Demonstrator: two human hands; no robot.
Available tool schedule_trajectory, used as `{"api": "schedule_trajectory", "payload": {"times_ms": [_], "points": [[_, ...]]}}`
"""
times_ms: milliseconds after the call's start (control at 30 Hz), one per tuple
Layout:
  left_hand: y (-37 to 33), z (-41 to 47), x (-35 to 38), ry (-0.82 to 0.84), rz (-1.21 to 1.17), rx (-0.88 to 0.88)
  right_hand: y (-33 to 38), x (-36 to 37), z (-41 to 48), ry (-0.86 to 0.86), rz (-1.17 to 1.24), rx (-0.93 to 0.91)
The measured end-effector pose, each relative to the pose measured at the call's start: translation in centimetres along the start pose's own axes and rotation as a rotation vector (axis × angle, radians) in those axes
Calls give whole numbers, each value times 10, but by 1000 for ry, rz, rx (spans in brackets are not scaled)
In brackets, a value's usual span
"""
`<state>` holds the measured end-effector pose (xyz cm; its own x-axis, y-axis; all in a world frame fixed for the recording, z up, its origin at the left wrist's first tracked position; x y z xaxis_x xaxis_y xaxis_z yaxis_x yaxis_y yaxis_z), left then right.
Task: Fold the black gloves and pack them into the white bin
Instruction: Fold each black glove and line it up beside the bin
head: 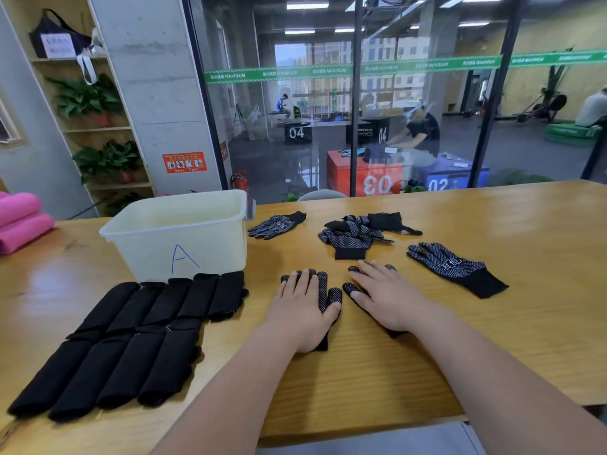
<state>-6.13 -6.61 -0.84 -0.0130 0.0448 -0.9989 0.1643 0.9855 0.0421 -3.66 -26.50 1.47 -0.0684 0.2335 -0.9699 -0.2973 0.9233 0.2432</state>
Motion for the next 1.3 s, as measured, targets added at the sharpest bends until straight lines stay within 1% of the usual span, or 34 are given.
{"api": "schedule_trajectory", "payload": {"times_ms": [67,300,633,767,900,1133,1300], "points": [[0,1,0,7,10,-7,-5,10,6,45,-18,39],[0,1,-3,23,19,-45,-1,14,-1,-1,-20,167],[3,-38,-3,71,13,-17,19,24,-49,13,-25,141],[2,-47,-10,34,-15,-16,25,19,-60,-2,-48,111],[0,-40,-7,57,-24,-8,22,21,-59,13,-15,124],[9,-22,-5,24,35,-104,27,24,-34,-38,-16,205],[12,-23,-3,53,21,-101,31,25,-23,-48,-1,230]]}}
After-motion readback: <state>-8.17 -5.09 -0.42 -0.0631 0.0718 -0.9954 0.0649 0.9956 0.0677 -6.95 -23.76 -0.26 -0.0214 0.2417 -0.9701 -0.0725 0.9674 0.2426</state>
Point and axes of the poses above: each hand's wrist, its own z-axis towards the middle knuckle, its own x-axis out of the palm, y = z × x, the point moved 3 cm from there along z, towards the middle knuckle, and after that the axes turned 8 degrees about z, right-handed, at the moved point
